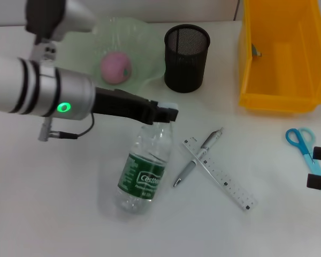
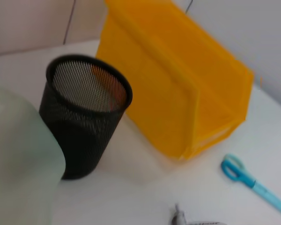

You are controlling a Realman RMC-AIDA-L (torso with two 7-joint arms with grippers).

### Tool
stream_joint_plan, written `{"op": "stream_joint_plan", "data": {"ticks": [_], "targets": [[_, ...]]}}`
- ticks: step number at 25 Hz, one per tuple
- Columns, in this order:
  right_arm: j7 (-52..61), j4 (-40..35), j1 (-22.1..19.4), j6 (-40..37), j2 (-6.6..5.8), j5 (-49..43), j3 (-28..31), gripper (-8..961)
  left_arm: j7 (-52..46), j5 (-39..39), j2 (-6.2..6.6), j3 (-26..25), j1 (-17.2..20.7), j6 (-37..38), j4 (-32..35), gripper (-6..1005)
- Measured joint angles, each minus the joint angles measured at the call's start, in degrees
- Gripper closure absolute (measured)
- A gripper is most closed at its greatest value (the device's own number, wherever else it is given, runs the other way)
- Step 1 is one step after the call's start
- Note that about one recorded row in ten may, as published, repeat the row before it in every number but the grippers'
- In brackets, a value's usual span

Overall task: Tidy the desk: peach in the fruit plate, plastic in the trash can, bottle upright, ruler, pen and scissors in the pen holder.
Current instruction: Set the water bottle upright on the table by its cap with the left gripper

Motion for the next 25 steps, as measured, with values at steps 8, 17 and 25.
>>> {"op": "stream_joint_plan", "data": {"ticks": [8,17,25], "targets": [[1.6,0.1,1.2,0.0,0.63,0.6,0.0,137,18.4,-14.1,0.05,-6.6,8.4,0.5,-0.6,556],[2.3,0.1,1.8,0.0,1.88,1.8,0.0,136,36.7,-28.7,0.08,-13.2,12.7,3.4,-6.8,562],[2.1,2.8,2.3,0.5,2.22,3.7,0.0,136,50.3,-34.3,0.17,-19.8,10.1,4.7,-17.8,564]]}}
